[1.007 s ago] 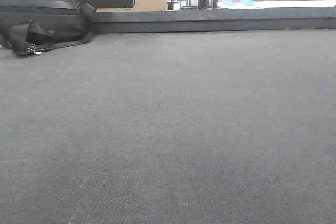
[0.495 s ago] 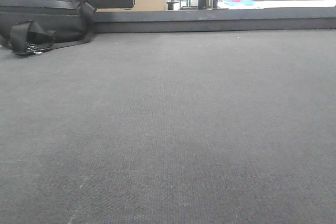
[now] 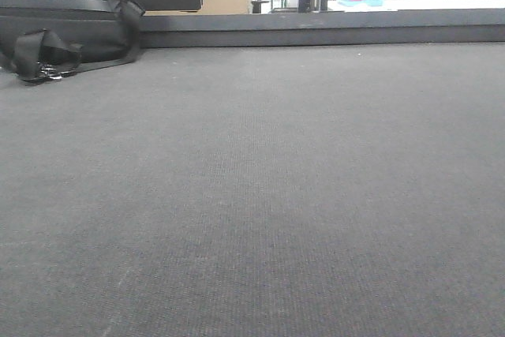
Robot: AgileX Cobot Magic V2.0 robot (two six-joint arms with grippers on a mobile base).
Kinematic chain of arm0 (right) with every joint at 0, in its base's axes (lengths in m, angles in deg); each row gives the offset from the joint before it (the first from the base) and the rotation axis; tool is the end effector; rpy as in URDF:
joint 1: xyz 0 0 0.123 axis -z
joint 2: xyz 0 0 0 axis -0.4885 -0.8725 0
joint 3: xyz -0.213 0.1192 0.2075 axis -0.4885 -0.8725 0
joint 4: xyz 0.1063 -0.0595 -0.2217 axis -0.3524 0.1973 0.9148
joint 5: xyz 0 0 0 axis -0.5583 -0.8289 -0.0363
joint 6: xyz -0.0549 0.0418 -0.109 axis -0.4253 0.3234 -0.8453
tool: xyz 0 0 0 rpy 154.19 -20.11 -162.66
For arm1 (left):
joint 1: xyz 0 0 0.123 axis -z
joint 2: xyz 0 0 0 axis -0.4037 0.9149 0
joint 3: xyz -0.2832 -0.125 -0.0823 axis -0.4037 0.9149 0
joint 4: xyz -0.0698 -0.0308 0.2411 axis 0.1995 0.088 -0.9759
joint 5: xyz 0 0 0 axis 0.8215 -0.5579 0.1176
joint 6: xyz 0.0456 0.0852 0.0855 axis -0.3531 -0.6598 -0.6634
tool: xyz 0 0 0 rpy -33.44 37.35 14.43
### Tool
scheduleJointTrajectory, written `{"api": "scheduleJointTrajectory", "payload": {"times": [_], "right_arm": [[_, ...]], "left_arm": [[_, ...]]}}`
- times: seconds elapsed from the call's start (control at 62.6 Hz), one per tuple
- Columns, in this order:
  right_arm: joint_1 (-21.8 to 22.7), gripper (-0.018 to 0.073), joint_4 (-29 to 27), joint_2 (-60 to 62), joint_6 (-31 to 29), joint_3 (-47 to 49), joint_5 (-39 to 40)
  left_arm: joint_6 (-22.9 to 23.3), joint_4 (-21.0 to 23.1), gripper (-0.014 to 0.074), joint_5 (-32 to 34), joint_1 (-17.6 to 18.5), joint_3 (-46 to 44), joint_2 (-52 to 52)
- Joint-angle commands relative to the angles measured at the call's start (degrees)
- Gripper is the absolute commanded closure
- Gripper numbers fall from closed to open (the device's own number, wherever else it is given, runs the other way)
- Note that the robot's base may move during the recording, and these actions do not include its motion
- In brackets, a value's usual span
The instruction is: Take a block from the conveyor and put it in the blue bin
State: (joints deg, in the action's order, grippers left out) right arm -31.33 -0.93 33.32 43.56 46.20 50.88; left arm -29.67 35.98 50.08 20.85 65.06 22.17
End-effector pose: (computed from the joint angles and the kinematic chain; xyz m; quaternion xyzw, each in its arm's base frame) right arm 0.0498 0.0030 0.2603 0.0050 0.6542 0.0404 0.7552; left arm 0.0476 0.0013 0.2664 -0.0163 0.6642 0.0137 0.7472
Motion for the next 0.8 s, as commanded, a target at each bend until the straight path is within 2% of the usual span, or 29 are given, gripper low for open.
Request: {"api": "scheduleJointTrajectory", "payload": {"times": [0.0,0.24,0.415,0.559,0.655,0.783], "right_arm": [[0.2,0.0721,-0.1,-0.6,-0.1,6.7,-5.4],[0.2,0.0721,-0.1,-14.2,-0.1,21.3,-21.0],[0.2,0.0721,0.1,-31.3,-0.1,28.9,-30.2],[0.2,0.0721,-0.1,-45.7,-0.1,35.6,-41.3],[0.2,0.0721,0.3,-54.3,-0.1,39.9,-47.6],[0.2,0.0721,0.4,-63.9,-0.1,43.5,-50.9]], "left_arm": [[0.1,0.4,0.0708,-4.6,0.2,-6.6,2.3],[0.1,0.4,0.0708,-19.7,0.2,-23.7,19.8],[0.1,2.8,0.0708,-33.4,0.2,-37.2,38.8],[0.1,4.5,0.0708,-44.0,0.2,-46.9,52.1],[0.1,4.7,0.0708,-44.3,0.2,-51.5,59.3],[0.1,4.7,0.0708,-43.9,0.2,-54.9,66.5]]}}
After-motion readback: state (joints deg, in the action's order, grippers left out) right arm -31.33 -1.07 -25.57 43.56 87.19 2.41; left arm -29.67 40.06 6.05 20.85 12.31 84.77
